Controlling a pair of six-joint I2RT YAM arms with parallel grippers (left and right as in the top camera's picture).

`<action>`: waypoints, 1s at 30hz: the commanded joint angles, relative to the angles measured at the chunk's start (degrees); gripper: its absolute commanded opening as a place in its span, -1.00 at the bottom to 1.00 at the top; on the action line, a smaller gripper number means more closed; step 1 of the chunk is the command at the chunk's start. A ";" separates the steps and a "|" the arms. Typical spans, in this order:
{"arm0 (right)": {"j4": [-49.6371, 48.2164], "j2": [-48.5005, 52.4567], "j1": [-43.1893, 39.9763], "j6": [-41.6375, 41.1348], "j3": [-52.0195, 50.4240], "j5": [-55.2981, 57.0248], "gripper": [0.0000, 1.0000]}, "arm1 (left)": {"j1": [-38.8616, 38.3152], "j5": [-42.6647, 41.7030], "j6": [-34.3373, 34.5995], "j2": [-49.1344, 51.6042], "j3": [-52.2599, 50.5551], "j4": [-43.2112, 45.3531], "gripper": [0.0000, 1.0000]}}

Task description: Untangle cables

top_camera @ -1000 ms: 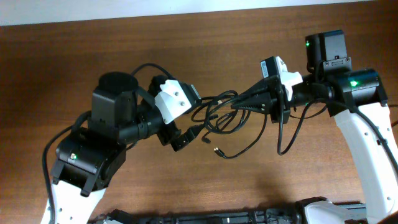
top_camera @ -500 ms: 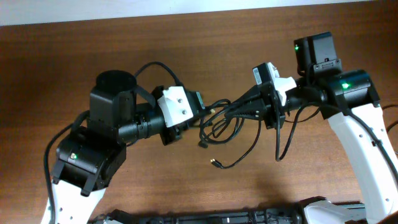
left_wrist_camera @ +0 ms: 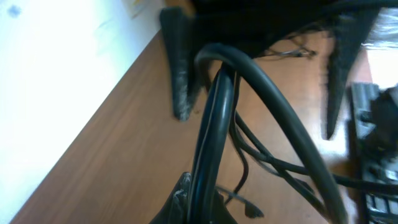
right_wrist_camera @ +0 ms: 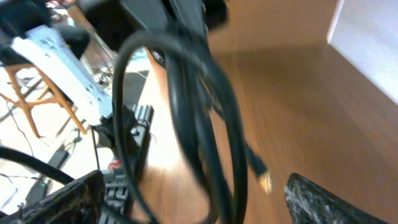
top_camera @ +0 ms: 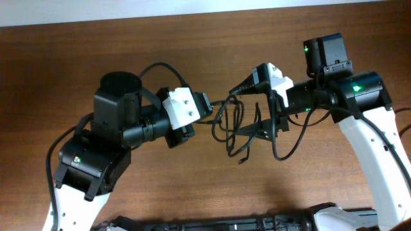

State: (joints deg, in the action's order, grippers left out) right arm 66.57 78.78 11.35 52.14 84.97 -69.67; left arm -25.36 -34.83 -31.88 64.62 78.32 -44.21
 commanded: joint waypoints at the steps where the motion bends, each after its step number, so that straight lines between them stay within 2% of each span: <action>1: 0.02 -0.55 0.15 -6.36 0.13 9.94 0.96 | 0.31 9.29 8.09 0.13 0.90 1.25 -1.00; 6: 0.02 -0.55 0.15 -15.32 0.13 22.47 0.97 | 0.31 18.62 17.33 0.13 0.90 2.45 -1.00; 11: 0.22 -0.55 0.15 -23.80 0.13 29.86 0.99 | 0.28 20.28 23.74 0.20 0.90 3.56 -1.00; 16: 1.70 -0.55 0.22 -23.78 0.11 29.86 0.97 | 0.28 21.38 24.44 0.52 0.90 3.65 -1.00; 20: 3.56 -0.55 0.20 -23.98 0.11 29.90 0.98 | 0.28 30.99 31.36 0.74 0.90 3.37 -1.00; 22: 4.02 -0.55 0.20 -24.02 0.11 30.27 0.97 | 0.28 33.16 33.22 0.74 0.90 3.39 -1.00; 25: 4.17 -0.55 0.20 -28.35 0.11 33.53 0.97 | 0.28 36.33 36.44 0.74 0.90 3.39 -1.00; 30: 4.13 -0.55 0.22 -28.65 0.13 33.29 0.97 | 0.28 36.11 36.41 0.74 0.90 3.26 -1.00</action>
State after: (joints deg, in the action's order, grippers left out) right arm 70.52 78.78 11.35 24.95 84.97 -37.30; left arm -25.34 -0.56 2.50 65.25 78.32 -41.12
